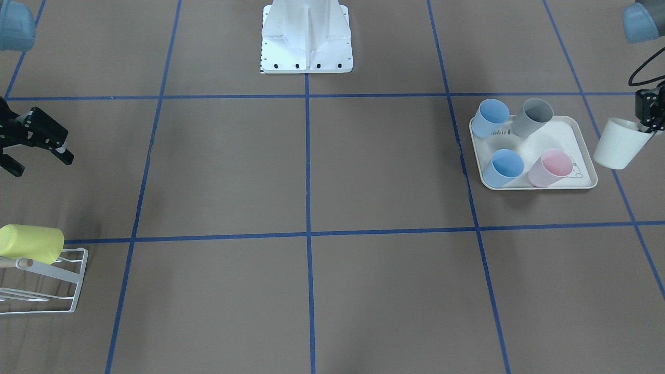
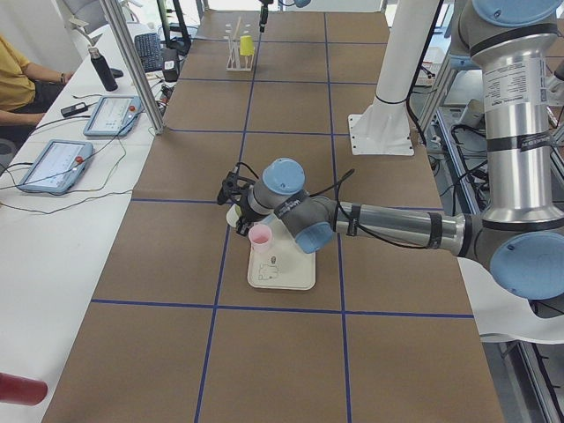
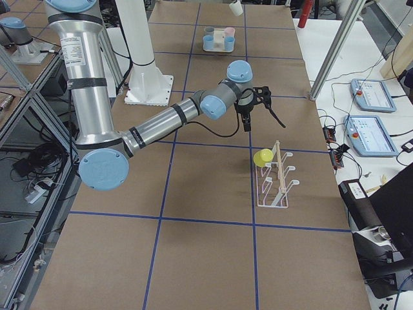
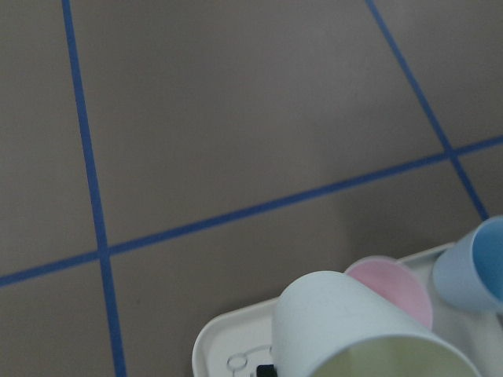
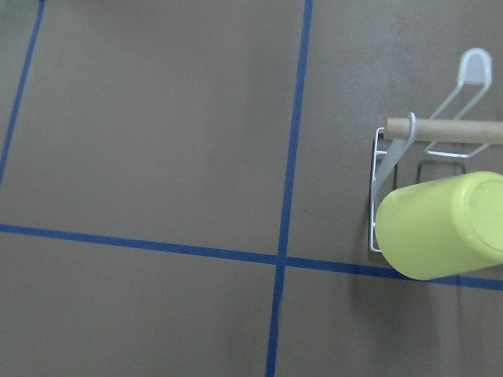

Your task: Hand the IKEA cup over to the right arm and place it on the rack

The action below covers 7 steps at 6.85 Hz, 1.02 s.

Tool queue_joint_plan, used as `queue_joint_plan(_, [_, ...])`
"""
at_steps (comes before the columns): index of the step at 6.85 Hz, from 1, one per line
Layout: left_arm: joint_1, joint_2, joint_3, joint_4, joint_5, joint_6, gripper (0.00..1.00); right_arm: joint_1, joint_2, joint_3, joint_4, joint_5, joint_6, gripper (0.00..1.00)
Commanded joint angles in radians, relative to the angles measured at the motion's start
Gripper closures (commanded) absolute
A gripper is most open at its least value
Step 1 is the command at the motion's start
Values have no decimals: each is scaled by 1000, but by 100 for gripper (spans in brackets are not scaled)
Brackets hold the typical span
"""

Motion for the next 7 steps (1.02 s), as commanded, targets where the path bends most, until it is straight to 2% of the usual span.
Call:
queue_joint_plan(1, [51, -163, 9, 38, -2, -192, 100, -17, 5, 7, 109, 0, 177, 1])
queue_joint_plan(3, [99, -316, -2, 130, -10, -338, 100, -24, 8, 10, 182, 1, 282, 1])
queue_joint_plan(4, [166, -396, 3, 130, -5, -462, 100, -26, 32, 5, 197, 1, 332, 1])
queue_joint_plan(7, [262, -542, 6, 130, -4, -645, 100, -52, 91, 2, 220, 0, 470, 1])
